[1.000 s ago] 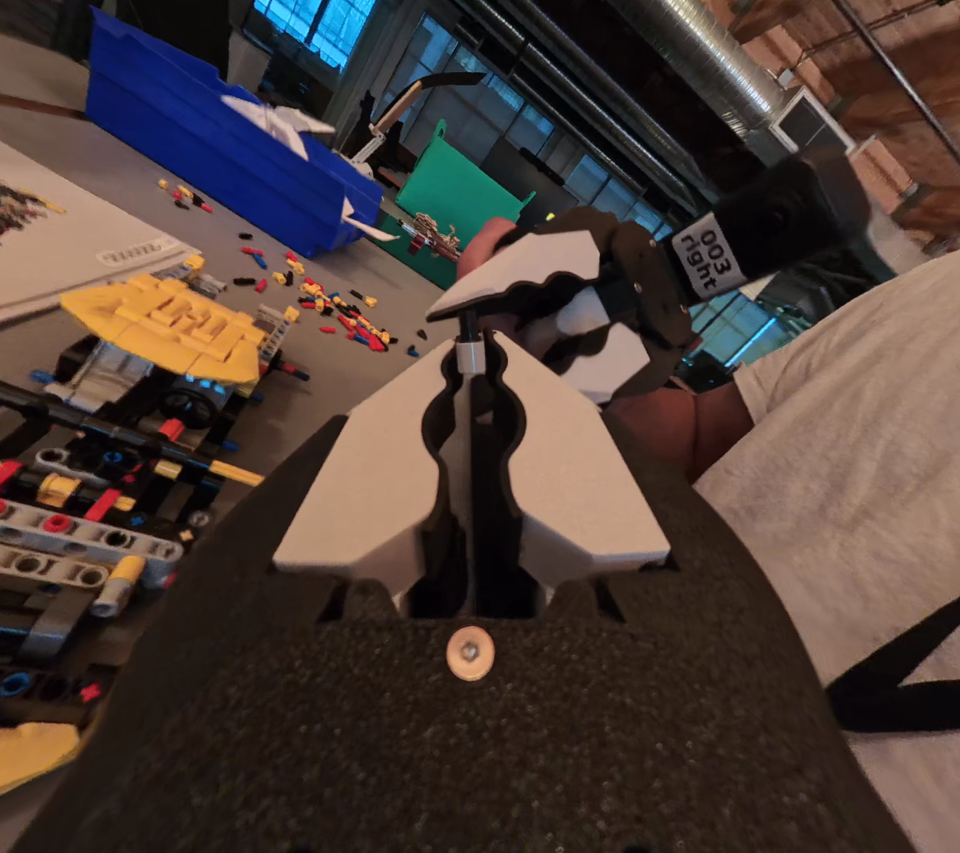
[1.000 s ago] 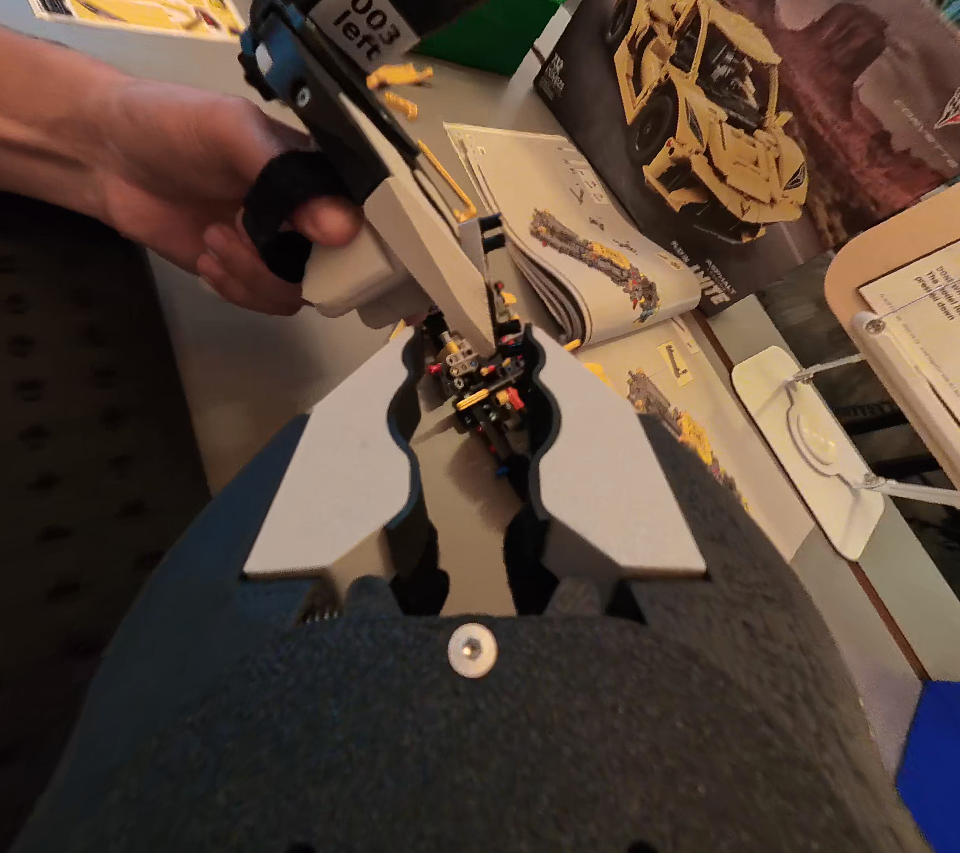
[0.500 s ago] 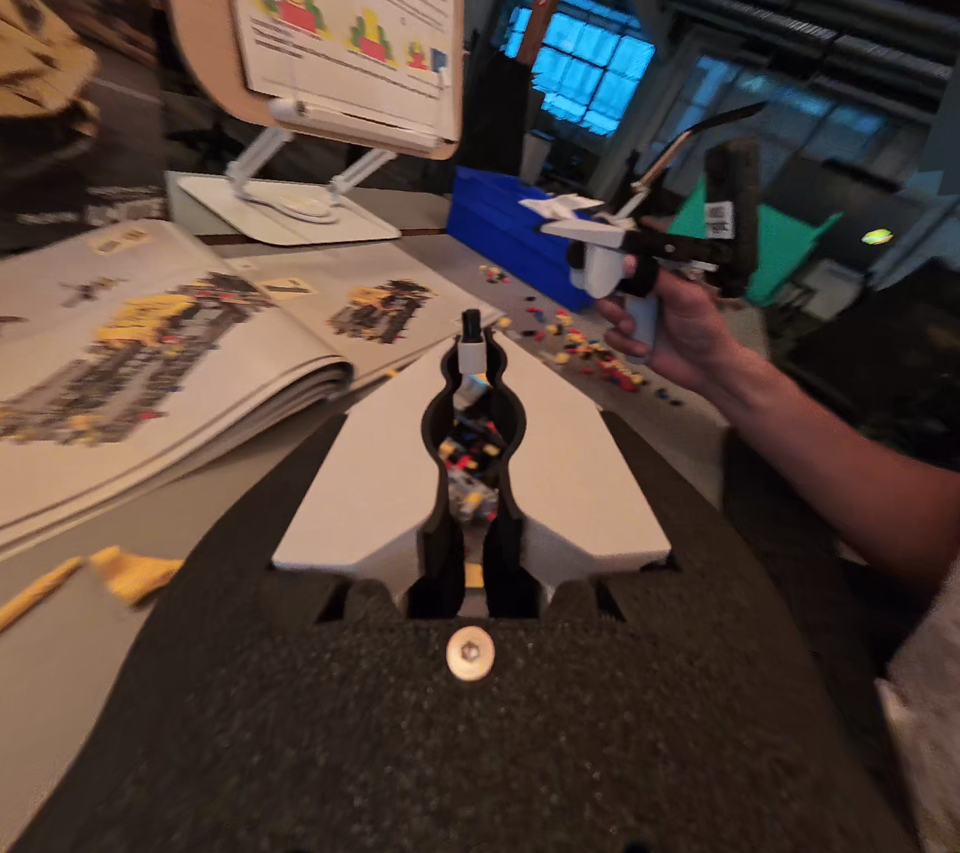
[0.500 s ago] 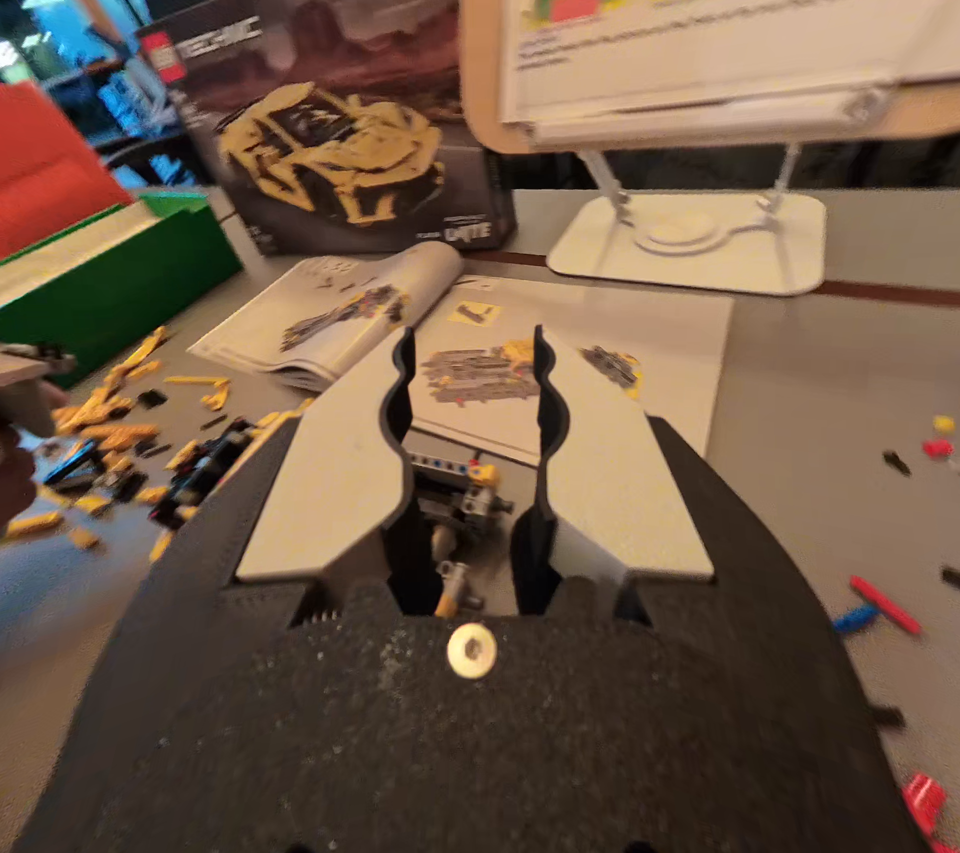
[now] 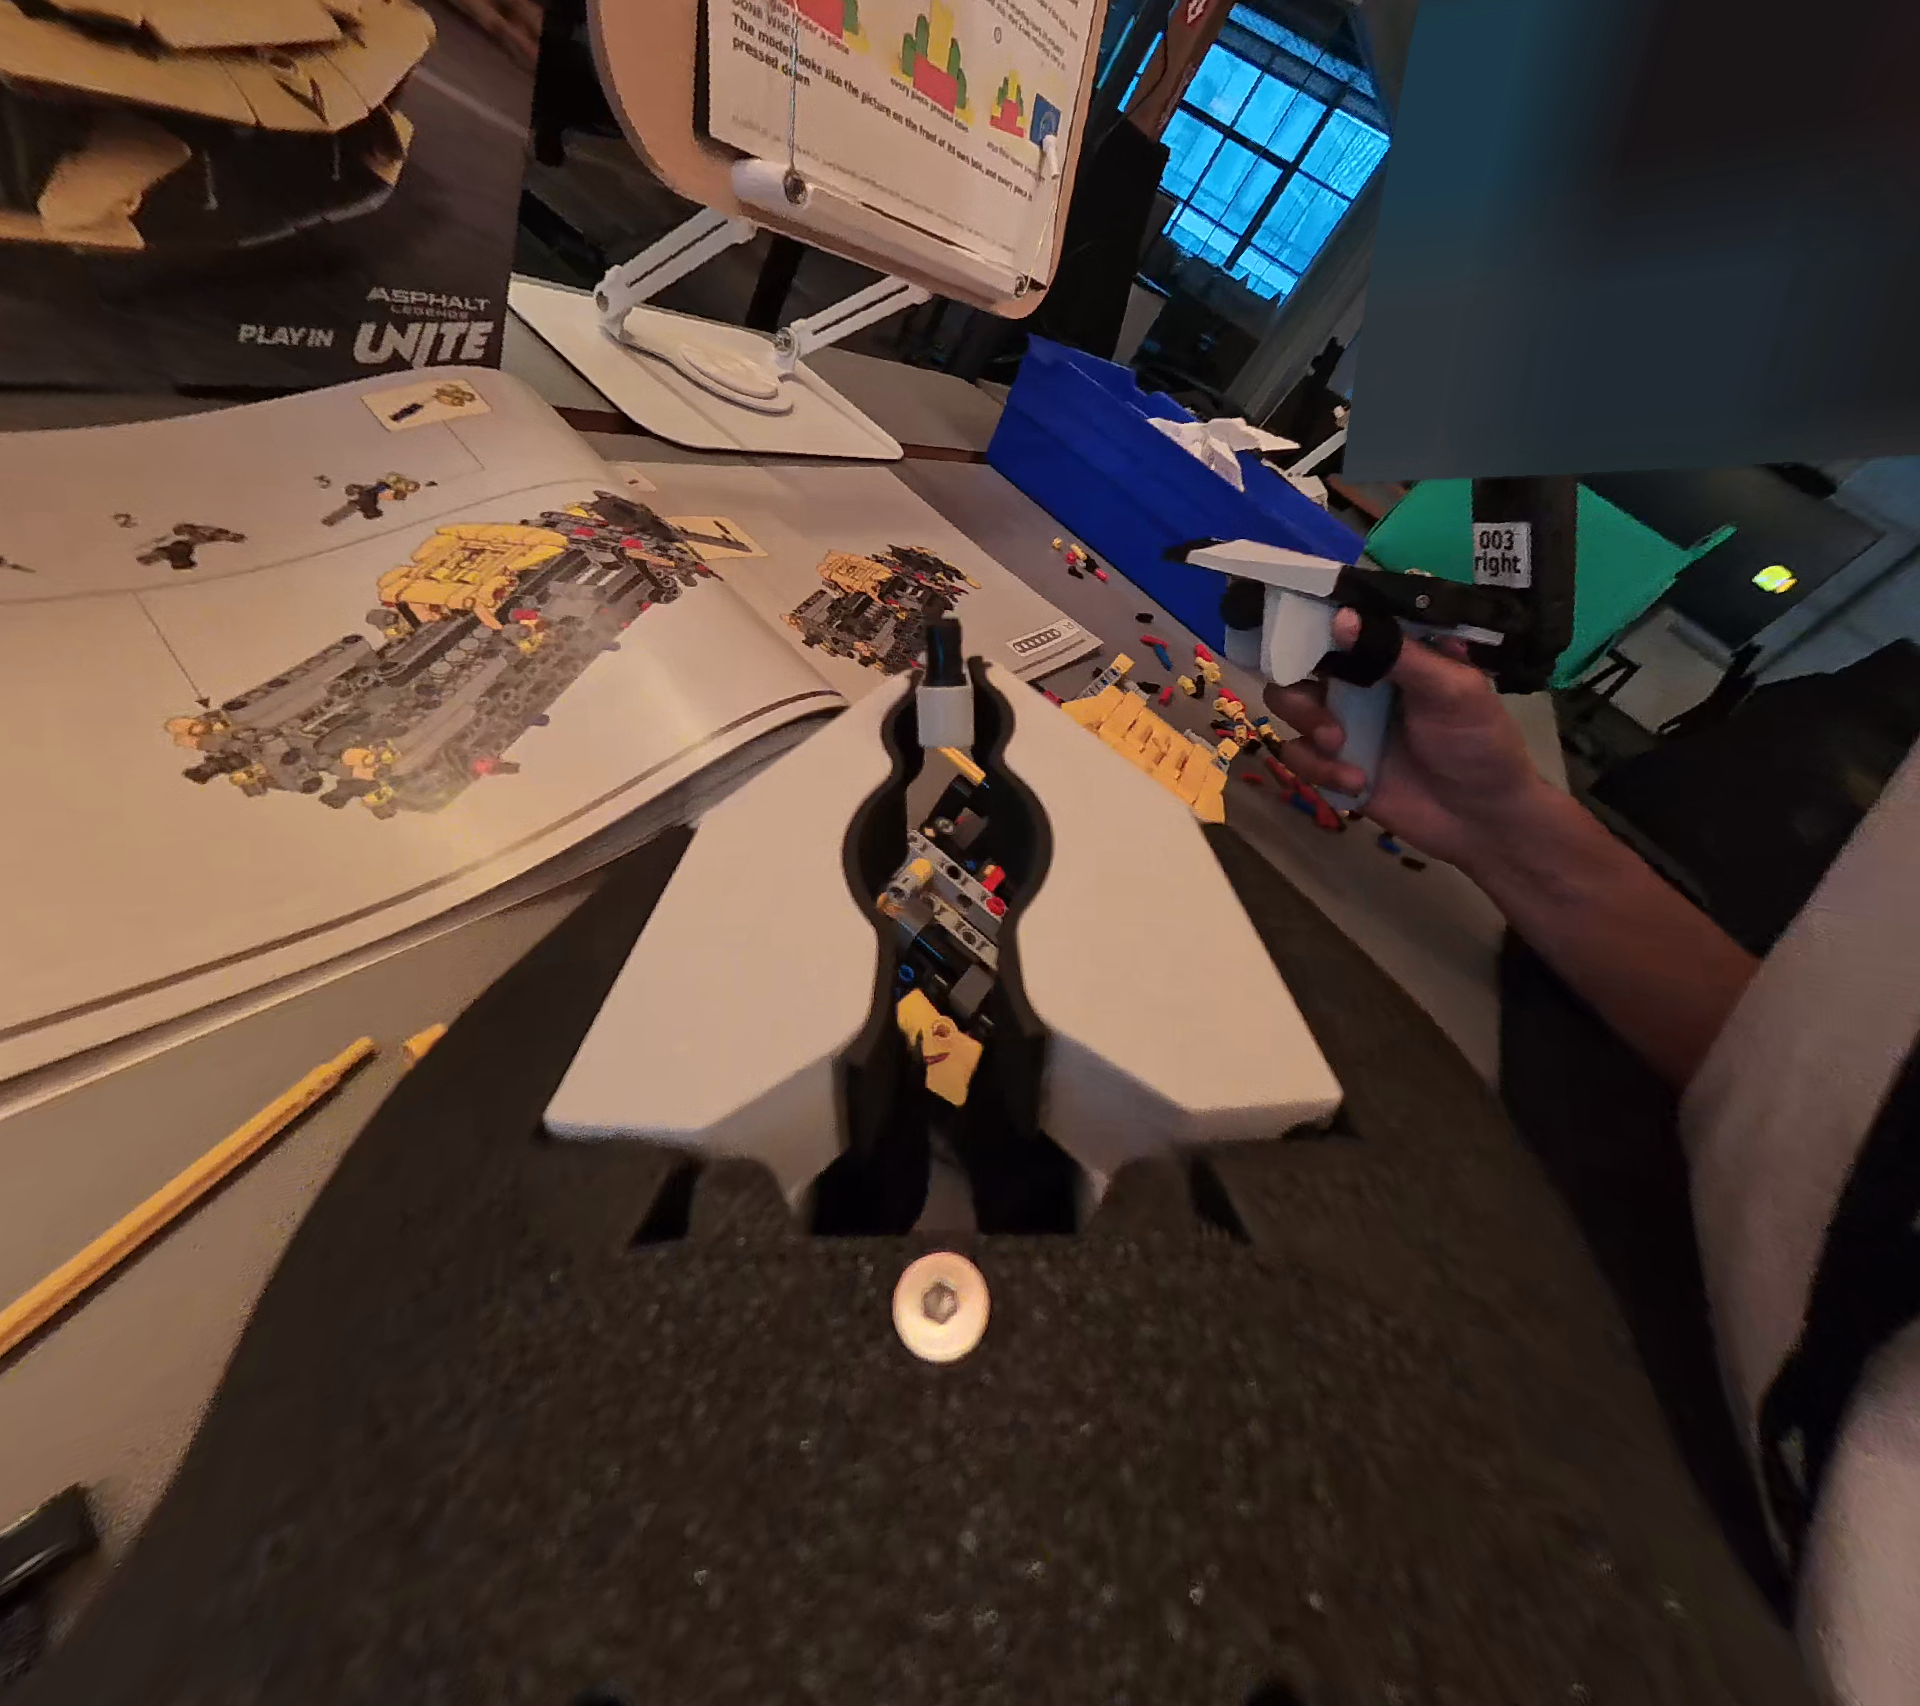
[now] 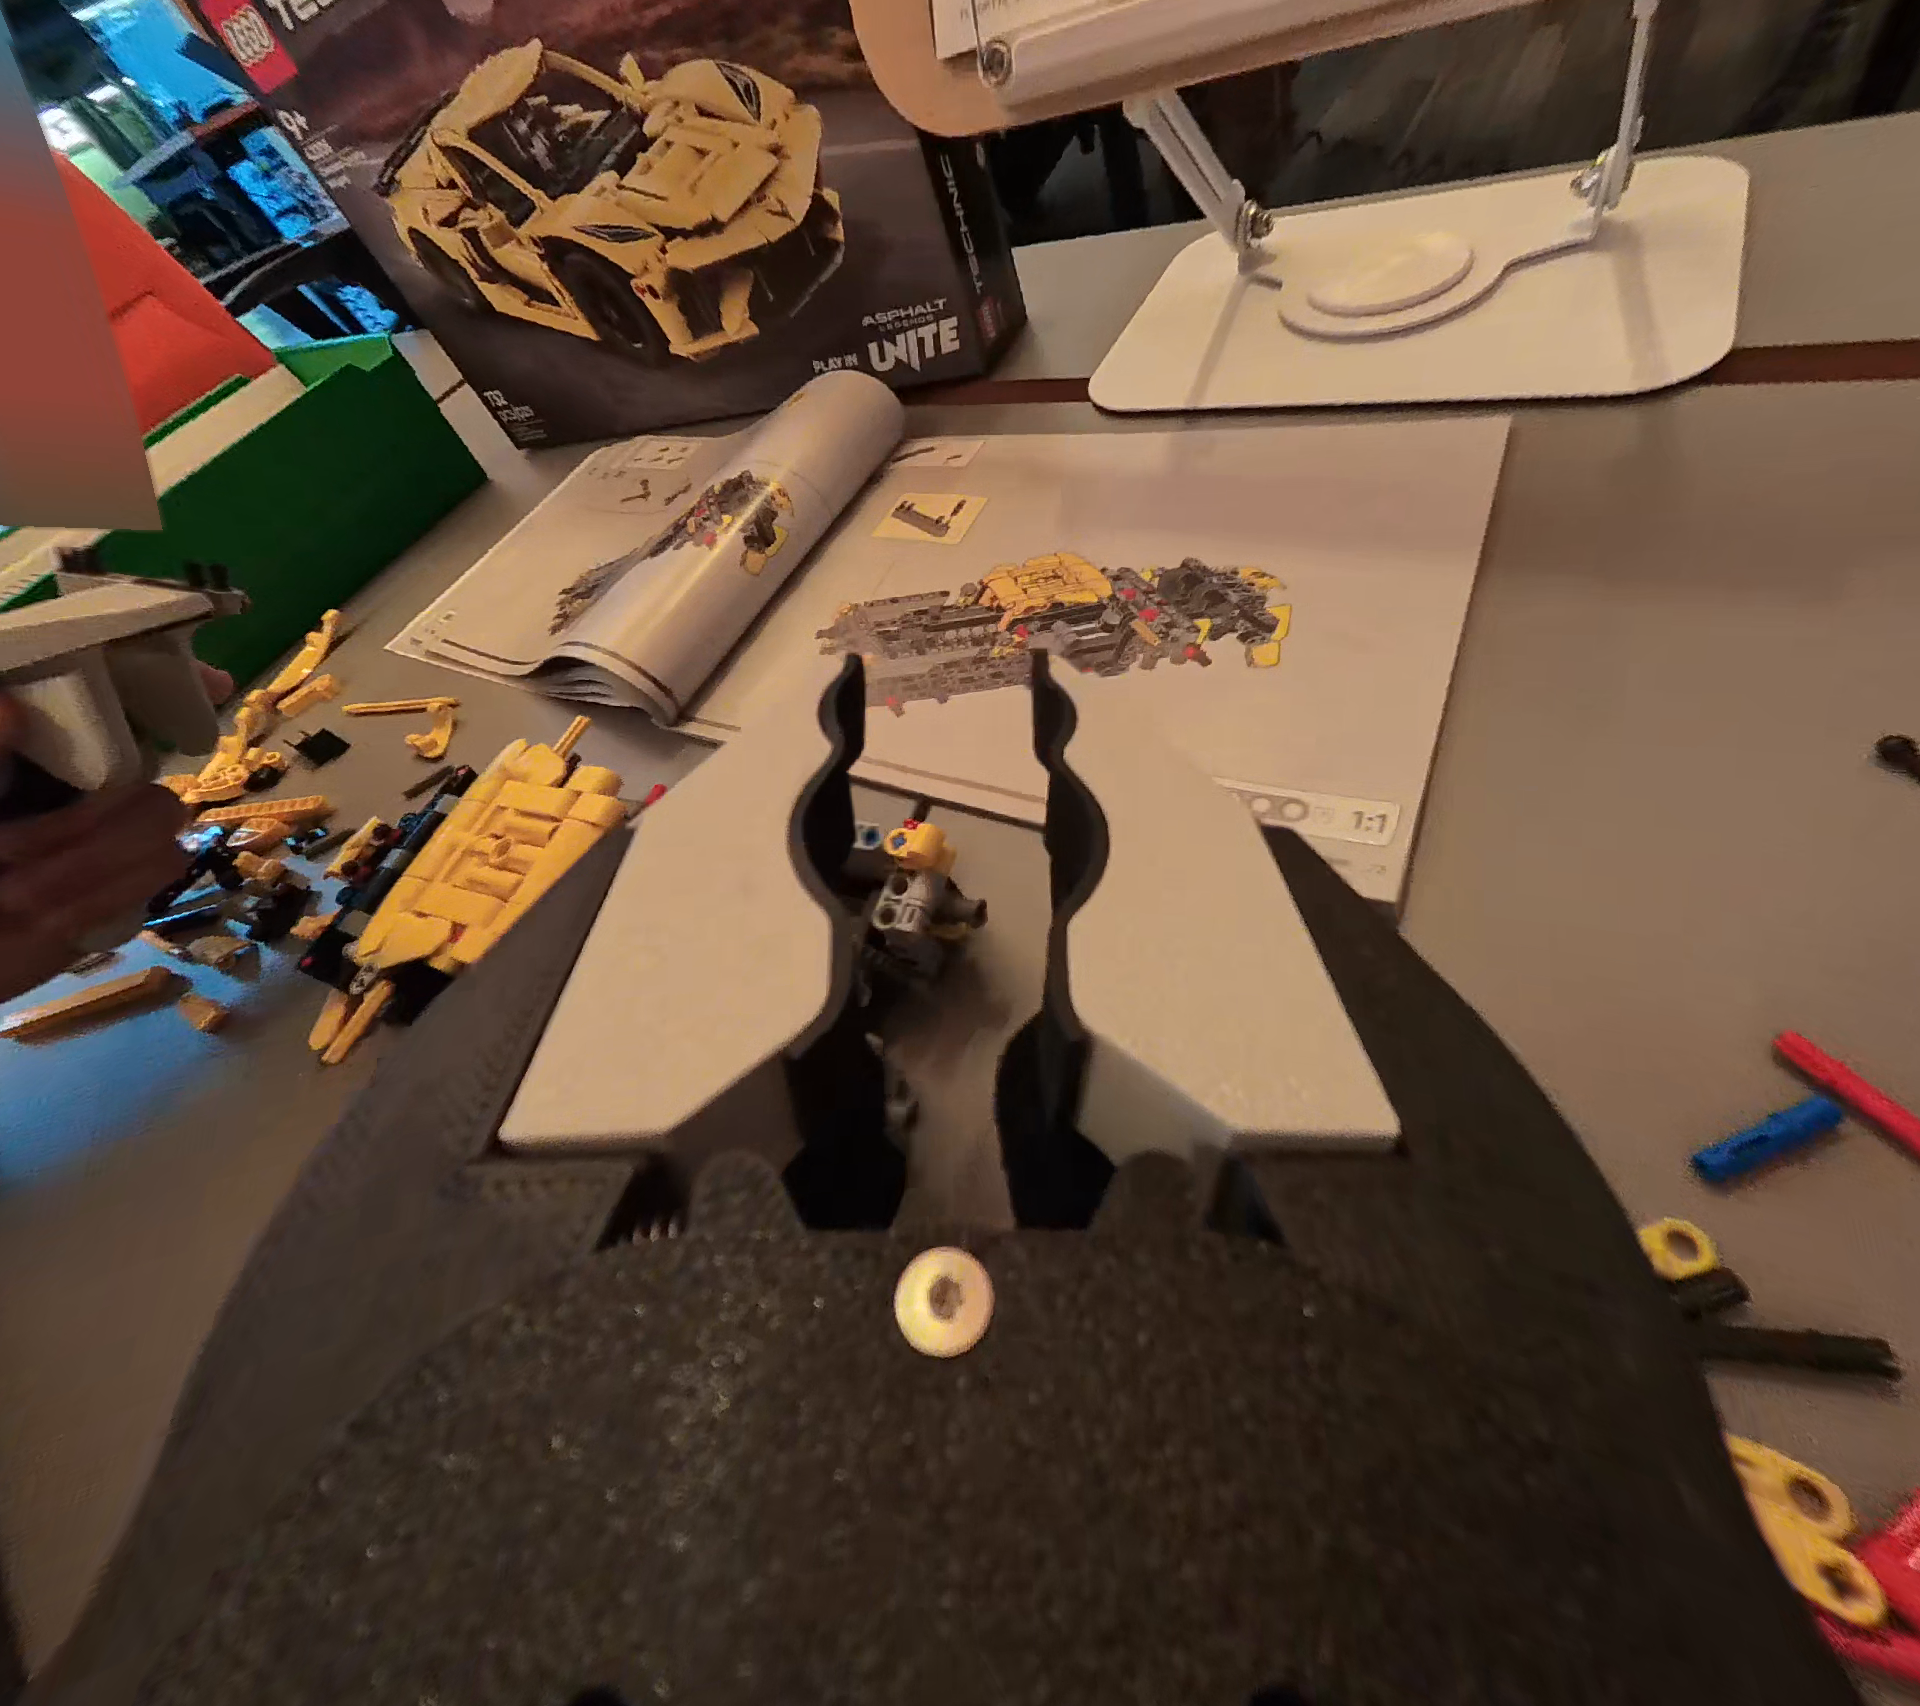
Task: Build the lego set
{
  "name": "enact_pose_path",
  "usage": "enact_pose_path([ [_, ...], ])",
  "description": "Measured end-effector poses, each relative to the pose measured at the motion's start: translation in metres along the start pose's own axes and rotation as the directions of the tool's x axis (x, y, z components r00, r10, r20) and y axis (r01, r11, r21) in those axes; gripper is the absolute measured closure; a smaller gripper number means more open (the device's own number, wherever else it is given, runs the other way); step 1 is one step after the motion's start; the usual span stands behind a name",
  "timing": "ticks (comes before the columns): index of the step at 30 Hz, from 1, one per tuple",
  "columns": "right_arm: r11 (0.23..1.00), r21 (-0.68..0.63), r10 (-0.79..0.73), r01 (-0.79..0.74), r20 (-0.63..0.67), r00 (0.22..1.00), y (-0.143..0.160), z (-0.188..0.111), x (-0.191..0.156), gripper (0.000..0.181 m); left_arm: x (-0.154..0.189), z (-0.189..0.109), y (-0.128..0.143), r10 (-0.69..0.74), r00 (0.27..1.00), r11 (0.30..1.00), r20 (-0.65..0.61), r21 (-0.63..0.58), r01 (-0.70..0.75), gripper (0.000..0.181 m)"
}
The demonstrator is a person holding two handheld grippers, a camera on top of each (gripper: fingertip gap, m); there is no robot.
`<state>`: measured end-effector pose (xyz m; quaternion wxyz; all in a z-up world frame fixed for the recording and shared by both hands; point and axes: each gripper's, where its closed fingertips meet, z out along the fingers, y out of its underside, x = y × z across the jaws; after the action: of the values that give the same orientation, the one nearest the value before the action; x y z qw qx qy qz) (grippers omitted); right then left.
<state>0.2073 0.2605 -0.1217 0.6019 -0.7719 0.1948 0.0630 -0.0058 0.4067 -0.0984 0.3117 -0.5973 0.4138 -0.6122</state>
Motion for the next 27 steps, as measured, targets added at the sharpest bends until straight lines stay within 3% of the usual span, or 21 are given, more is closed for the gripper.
enact_pose_path([
  [27,0.999,-0.036,0.021,-0.021,0.010,1.000,0.013,0.006,0.002,0.157,0.000,0.006,0.013,-0.026,0.999,0.998,-0.036,-0.052,0.024,0.174],
])
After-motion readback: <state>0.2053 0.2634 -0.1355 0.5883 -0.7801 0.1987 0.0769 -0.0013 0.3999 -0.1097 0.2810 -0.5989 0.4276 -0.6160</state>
